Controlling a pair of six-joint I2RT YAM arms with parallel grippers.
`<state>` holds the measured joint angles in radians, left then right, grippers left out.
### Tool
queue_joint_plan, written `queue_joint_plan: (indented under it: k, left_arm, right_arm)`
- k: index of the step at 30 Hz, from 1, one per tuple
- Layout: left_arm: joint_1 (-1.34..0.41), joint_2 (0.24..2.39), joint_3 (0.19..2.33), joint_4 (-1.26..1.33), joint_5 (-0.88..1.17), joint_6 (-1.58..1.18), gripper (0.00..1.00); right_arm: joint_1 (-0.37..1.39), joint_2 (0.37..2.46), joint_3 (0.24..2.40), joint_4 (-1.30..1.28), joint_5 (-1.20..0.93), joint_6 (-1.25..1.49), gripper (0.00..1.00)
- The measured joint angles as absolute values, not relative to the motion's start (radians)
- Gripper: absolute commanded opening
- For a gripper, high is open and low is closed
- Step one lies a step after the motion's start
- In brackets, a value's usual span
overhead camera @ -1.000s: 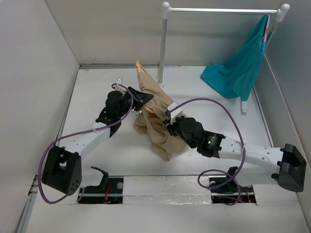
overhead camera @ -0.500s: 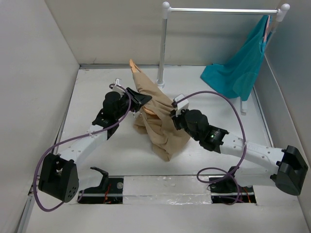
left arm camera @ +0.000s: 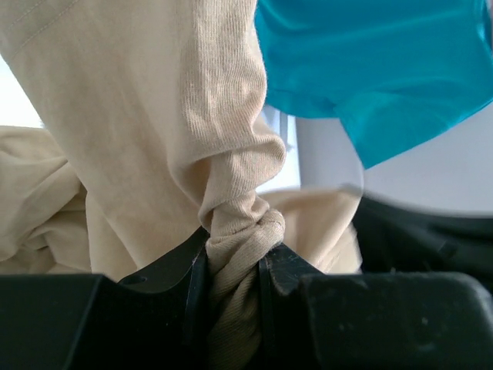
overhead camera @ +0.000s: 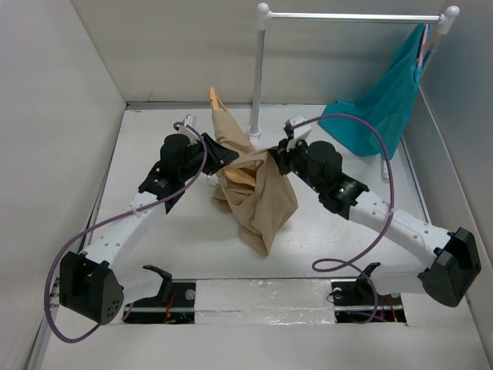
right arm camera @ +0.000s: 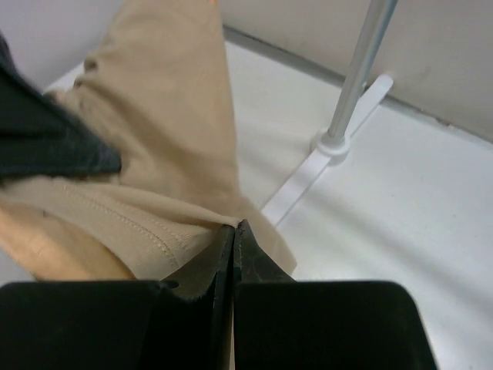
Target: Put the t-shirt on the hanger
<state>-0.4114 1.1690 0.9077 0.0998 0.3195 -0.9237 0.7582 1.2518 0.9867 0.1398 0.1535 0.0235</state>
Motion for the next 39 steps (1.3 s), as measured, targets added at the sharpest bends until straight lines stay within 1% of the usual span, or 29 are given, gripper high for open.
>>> queue_joint_plan:
  k: [4, 9, 16, 21, 29, 30, 31, 32, 34, 35, 38, 39]
  left_arm:
    - [-0.411, 1.169, 0.950, 0.027, 0.349, -0.871, 0.00]
    - [-0.411, 1.172, 0.997, -0.067, 0.369, -0.821, 0.00]
    - [-0.404, 1.252, 1.093, -0.121, 0.453, -0.780, 0.00]
    - [-0.403, 1.293, 1.095, -0.131, 0.511, -0.783, 0.00]
    - [-0.402, 1.334, 1.051, -0.110, 0.620, -0.825, 0.00]
    - [-0.403, 1.338, 1.041, -0.096, 0.639, -0.840, 0.00]
    - [-0.403, 1.341, 1.026, -0.089, 0.649, -0.849, 0.00]
    - [-0.402, 1.342, 1.011, -0.077, 0.667, -0.865, 0.00]
    - [-0.399, 1.339, 0.987, -0.055, 0.697, -0.892, 0.00]
    - [-0.392, 1.336, 0.974, -0.042, 0.711, -0.907, 0.00]
    - [-0.377, 1.321, 0.942, -0.006, 0.754, -0.947, 0.00]
    - [-0.373, 1.319, 0.935, 0.004, 0.763, -0.958, 0.00]
  right_arm:
    - [0.712, 1.325, 1.073, 0.156, 0.095, 0.023, 0.00]
    - [0.678, 1.401, 1.130, 0.155, 0.014, 0.001, 0.00]
    - [0.553, 1.534, 1.248, 0.155, -0.173, -0.009, 0.00]
    - [0.545, 1.656, 1.353, 0.126, -0.248, -0.003, 0.00]
    - [0.550, 1.676, 1.356, 0.173, -0.355, 0.125, 0.00]
    - [0.557, 1.676, 1.355, 0.182, -0.356, 0.138, 0.12]
    - [0.563, 1.676, 1.355, 0.186, -0.353, 0.150, 0.12]
    - [0.573, 1.676, 1.355, 0.184, -0.344, 0.152, 0.31]
    - [0.589, 1.676, 1.355, 0.157, -0.321, 0.159, 0.47]
    - [0.594, 1.674, 1.345, 0.159, -0.313, 0.162, 0.58]
    - [0.586, 1.613, 1.232, 0.163, -0.277, 0.184, 0.70]
    - [0.575, 1.573, 1.178, 0.156, -0.268, 0.194, 0.72]
